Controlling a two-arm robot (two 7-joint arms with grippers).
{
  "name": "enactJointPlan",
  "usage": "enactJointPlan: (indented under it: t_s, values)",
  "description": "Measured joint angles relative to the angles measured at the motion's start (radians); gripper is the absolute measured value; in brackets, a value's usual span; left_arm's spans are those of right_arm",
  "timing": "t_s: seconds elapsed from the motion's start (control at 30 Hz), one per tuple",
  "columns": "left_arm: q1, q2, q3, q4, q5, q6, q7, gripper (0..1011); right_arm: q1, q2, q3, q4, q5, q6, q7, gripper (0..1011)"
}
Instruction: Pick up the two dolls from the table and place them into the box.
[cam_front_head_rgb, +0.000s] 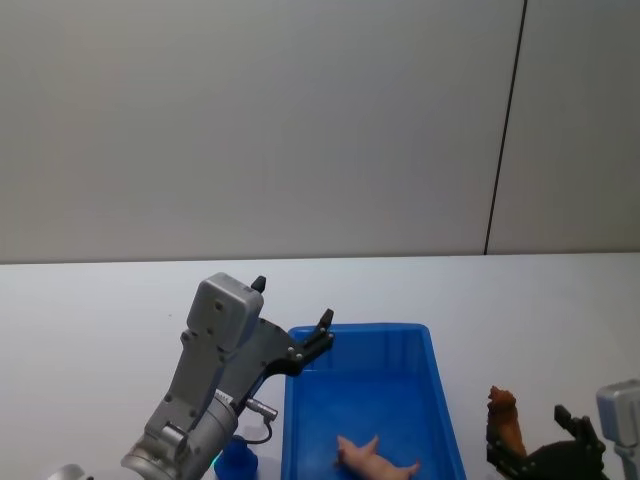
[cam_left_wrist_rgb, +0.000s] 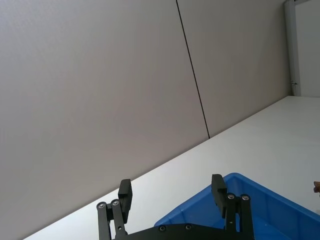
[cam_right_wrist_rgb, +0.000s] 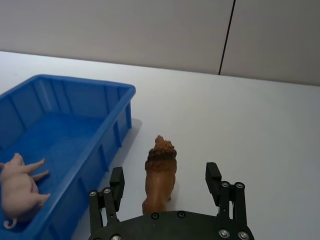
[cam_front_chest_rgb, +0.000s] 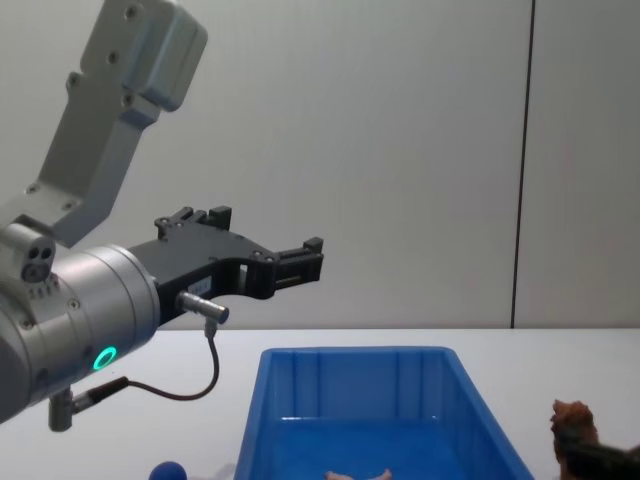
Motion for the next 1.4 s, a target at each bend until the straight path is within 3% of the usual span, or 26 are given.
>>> enactJointPlan:
  t_s: [0.3, 0.5, 0.53, 0.67, 0.77, 0.87, 0.9, 1.1, 1.4]
  values:
    - [0.0, 0.0, 0.0, 0.0, 0.0, 0.0, 0.0, 1001, 0.003, -0.01, -0.002, 0.05, 0.008, 0.005, 0.025, 994]
    - [0.0, 0.0, 0.0, 0.0, 0.0, 0.0, 0.0, 1001, 0.011, -0.018, -0.005, 0.083, 0.012, 0.012, 0.042, 855]
    - [0.0, 0.0, 0.0, 0.0, 0.0, 0.0, 0.0, 1001, 0.012, -0.019, -0.006, 0.087, 0.012, 0.012, 0.044, 795]
    - [0.0, 0.0, 0.0, 0.0, 0.0, 0.0, 0.0, 1001, 0.015, -0.023, -0.007, 0.101, 0.012, 0.015, 0.051, 729]
    - [0.0, 0.0, 0.0, 0.0, 0.0, 0.0, 0.0, 1001, 0.016, -0.025, -0.008, 0.11, 0.008, 0.015, 0.054, 588]
    - [0.0, 0.0, 0.0, 0.0, 0.0, 0.0, 0.0, 1002, 0.016, -0.026, -0.009, 0.112, 0.006, 0.014, 0.055, 546]
    - [0.0, 0.0, 0.0, 0.0, 0.0, 0.0, 0.0, 1001, 0.015, -0.026, -0.009, 0.112, -0.002, 0.011, 0.055, 444]
    - [0.0, 0.0, 0.0, 0.0, 0.0, 0.0, 0.0, 1001, 0.008, -0.025, -0.01, 0.096, -0.021, -0.006, 0.048, 262]
    - [0.0, 0.0, 0.0, 0.0, 0.0, 0.0, 0.0, 1001, -0.002, -0.02, -0.01, 0.04, -0.056, -0.046, 0.038, 250]
